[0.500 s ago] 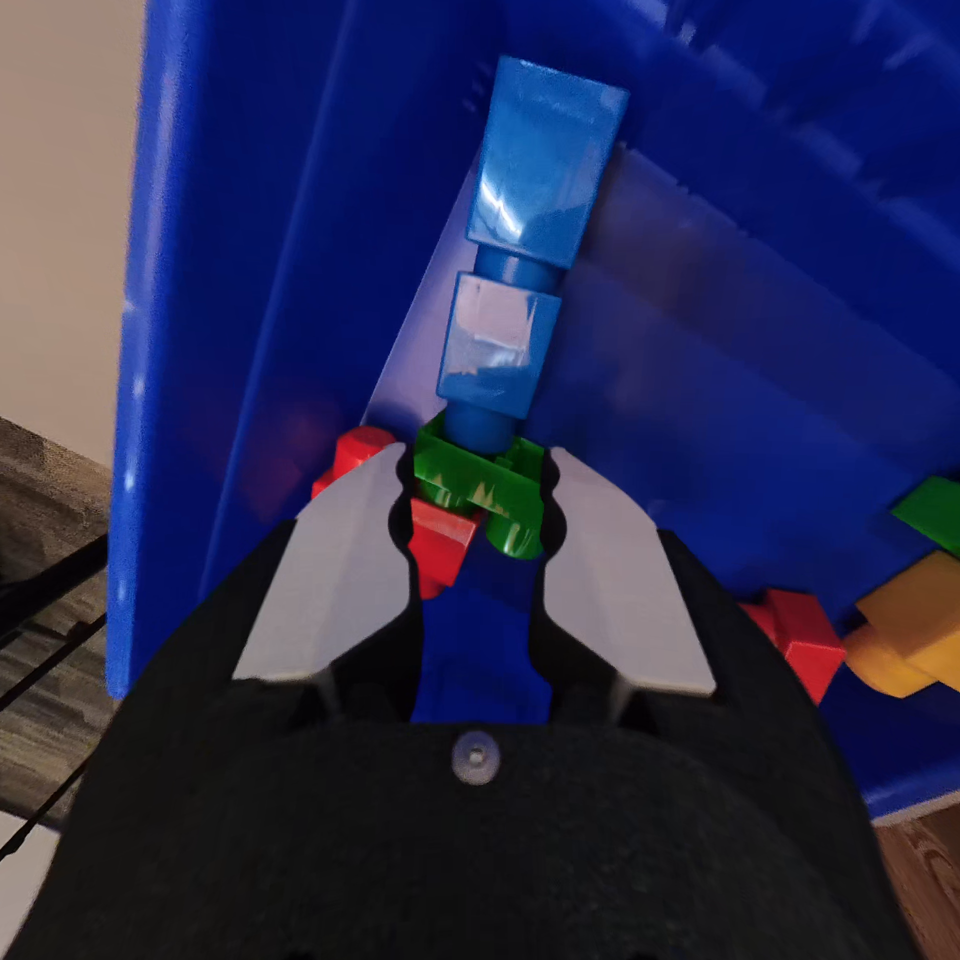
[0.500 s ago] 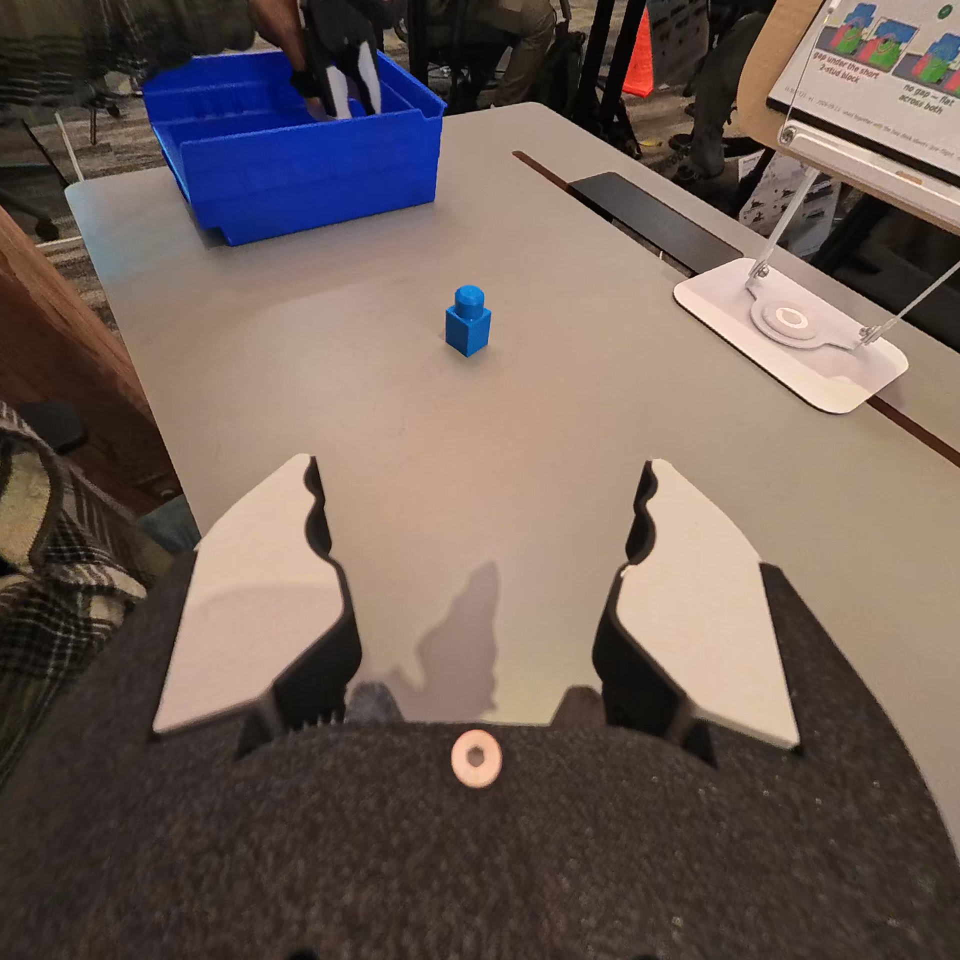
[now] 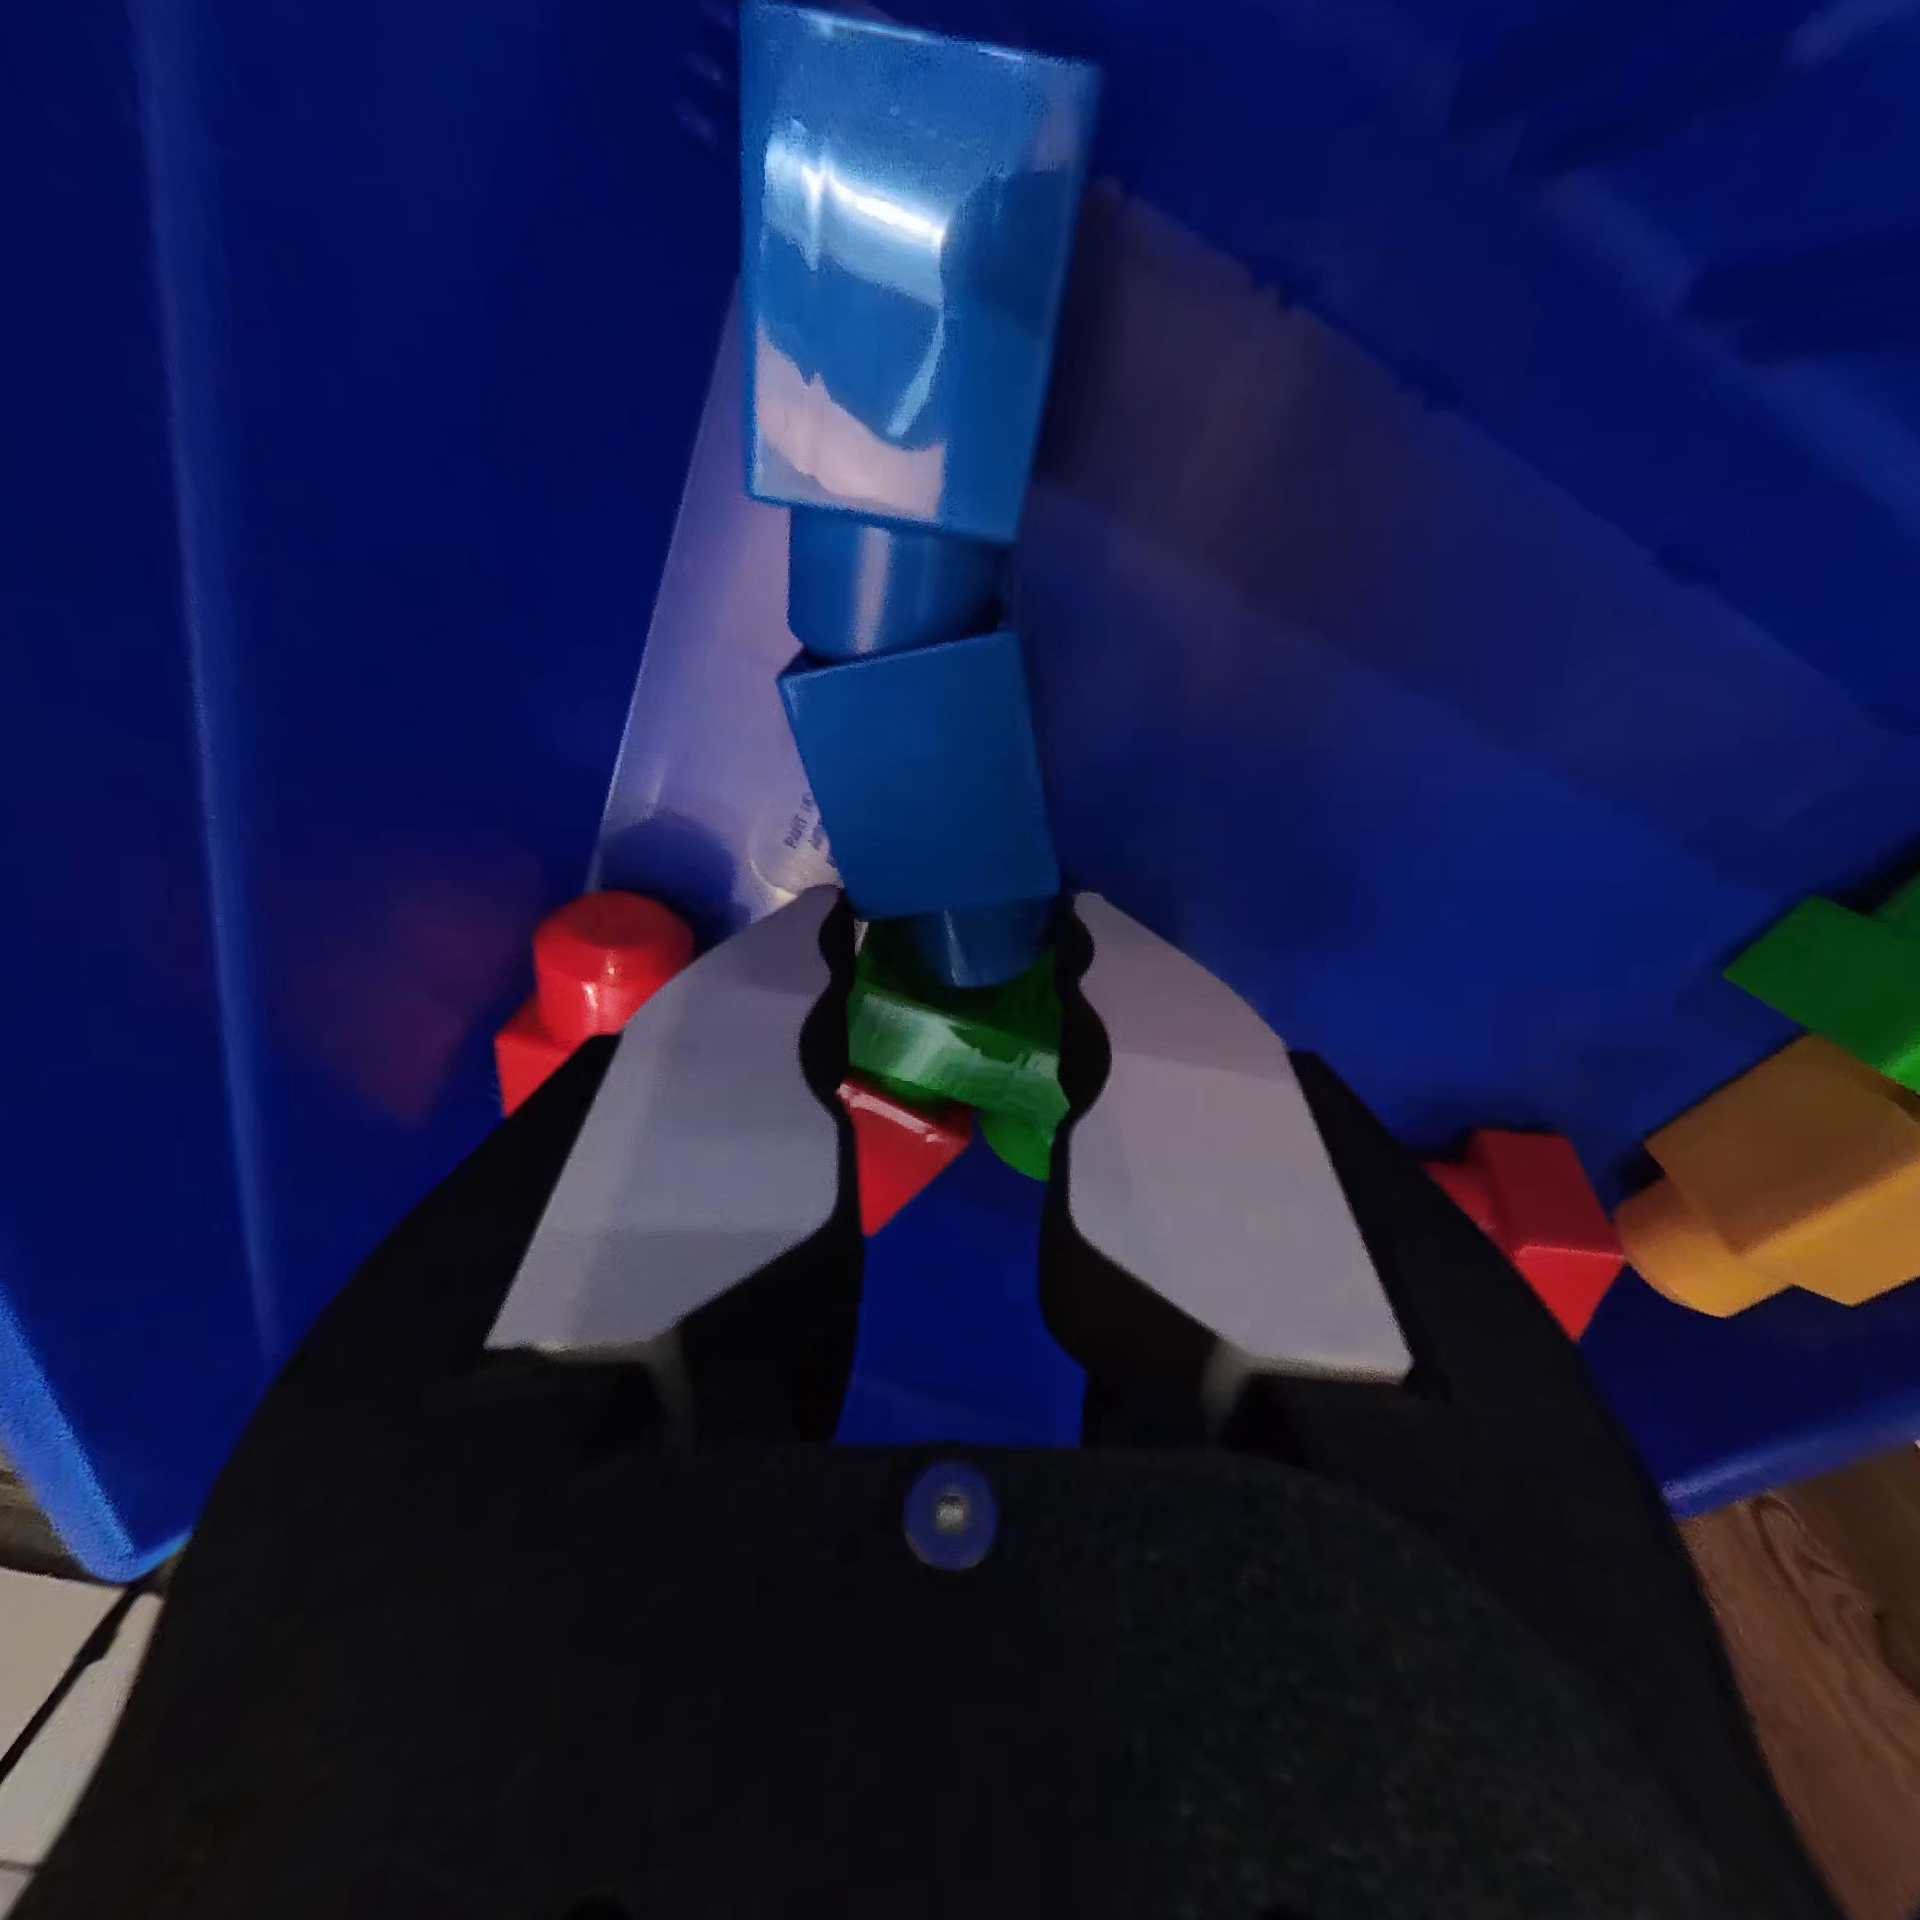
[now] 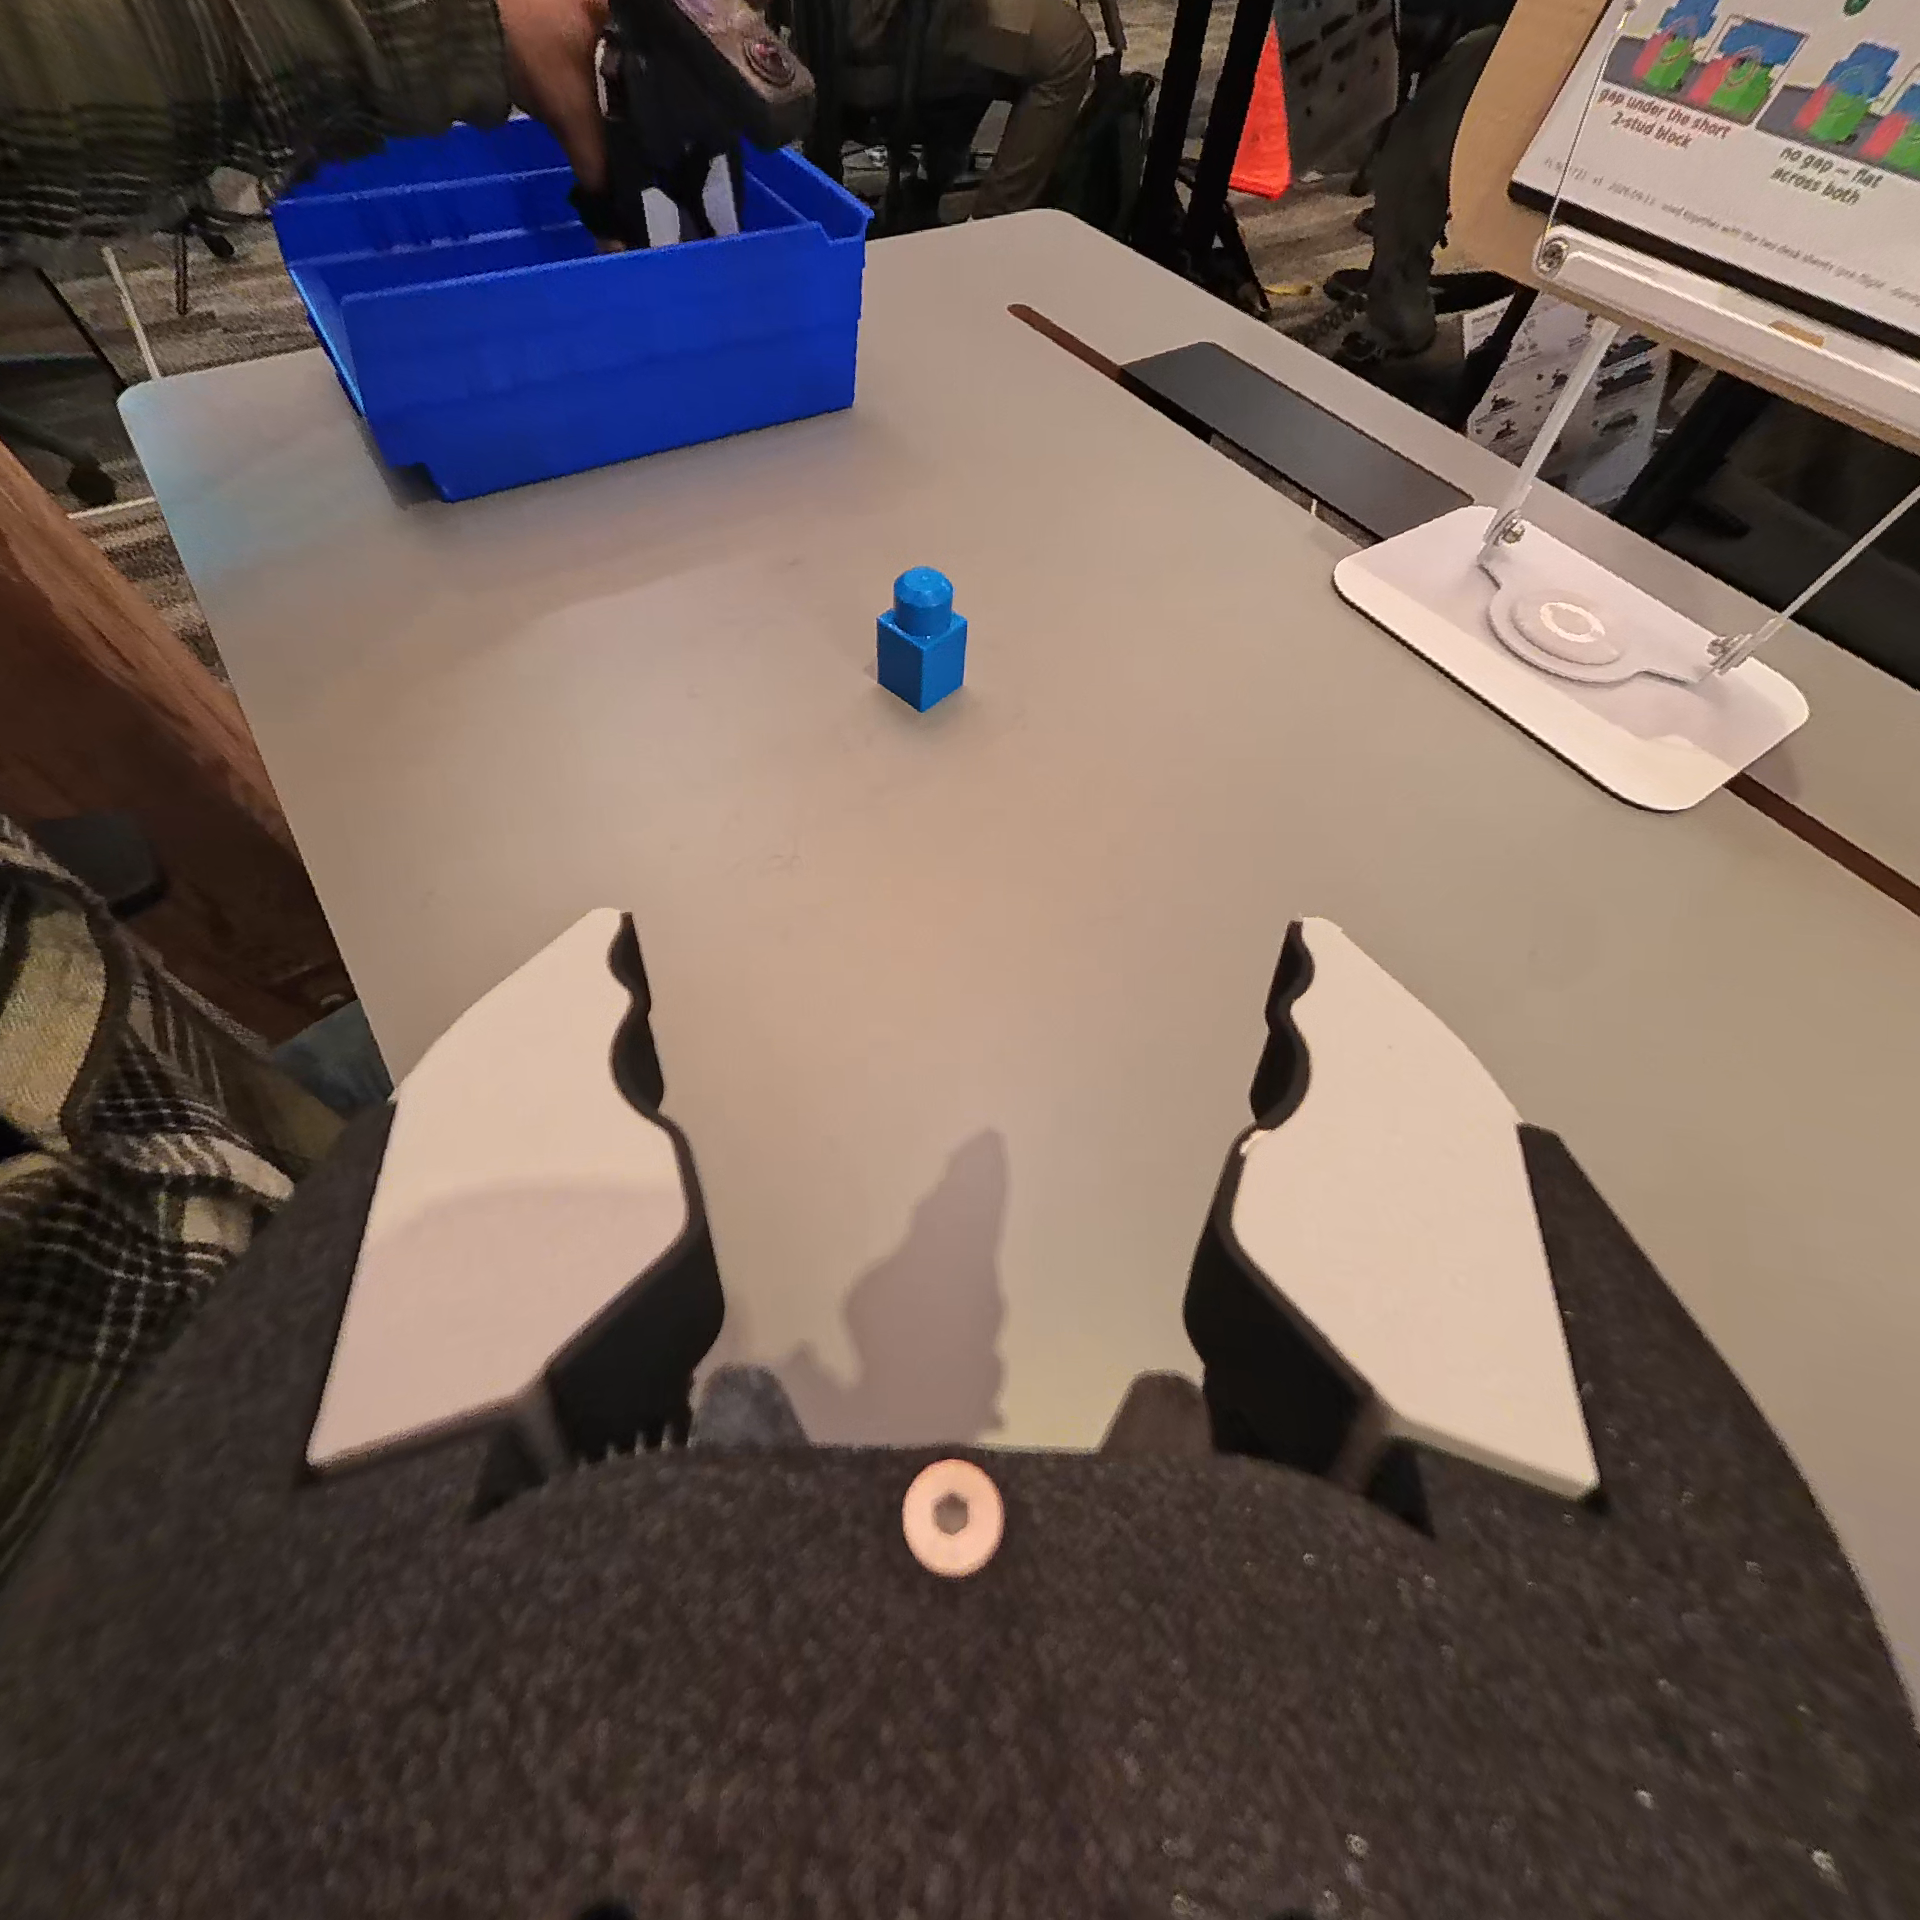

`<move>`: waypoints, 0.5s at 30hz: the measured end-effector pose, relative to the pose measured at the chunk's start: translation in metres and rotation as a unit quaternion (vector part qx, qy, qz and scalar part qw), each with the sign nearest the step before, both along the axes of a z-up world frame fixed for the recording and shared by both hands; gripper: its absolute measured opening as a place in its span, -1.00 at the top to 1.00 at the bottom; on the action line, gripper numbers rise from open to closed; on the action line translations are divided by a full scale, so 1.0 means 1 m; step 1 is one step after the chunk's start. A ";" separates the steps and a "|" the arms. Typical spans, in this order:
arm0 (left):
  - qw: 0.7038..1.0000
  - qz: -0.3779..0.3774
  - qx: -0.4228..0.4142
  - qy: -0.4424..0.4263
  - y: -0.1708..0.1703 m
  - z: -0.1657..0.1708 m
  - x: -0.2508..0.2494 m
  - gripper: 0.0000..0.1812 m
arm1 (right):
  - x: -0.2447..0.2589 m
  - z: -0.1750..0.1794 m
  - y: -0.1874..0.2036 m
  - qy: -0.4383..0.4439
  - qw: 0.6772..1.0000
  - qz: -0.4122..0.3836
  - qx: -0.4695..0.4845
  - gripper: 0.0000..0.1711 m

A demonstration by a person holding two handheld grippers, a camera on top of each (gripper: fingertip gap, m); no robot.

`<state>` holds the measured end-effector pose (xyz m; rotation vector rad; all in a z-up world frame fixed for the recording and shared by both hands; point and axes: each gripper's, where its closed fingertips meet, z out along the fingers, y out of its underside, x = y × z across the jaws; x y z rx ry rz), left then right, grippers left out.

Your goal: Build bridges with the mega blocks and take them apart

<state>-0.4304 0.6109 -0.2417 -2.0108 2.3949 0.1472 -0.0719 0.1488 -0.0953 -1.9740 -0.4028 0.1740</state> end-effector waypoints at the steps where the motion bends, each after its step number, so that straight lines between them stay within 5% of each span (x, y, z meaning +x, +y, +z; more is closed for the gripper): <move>1: 1.000 0.006 -0.006 0.000 -0.002 0.001 -0.001 0.59 | 0.000 0.000 0.000 0.001 1.000 0.000 0.000 -0.31; 15: 0.996 0.069 0.040 -0.027 0.000 -0.004 0.000 0.62 | 0.003 -0.002 -0.005 0.011 1.000 -0.001 0.010 -0.30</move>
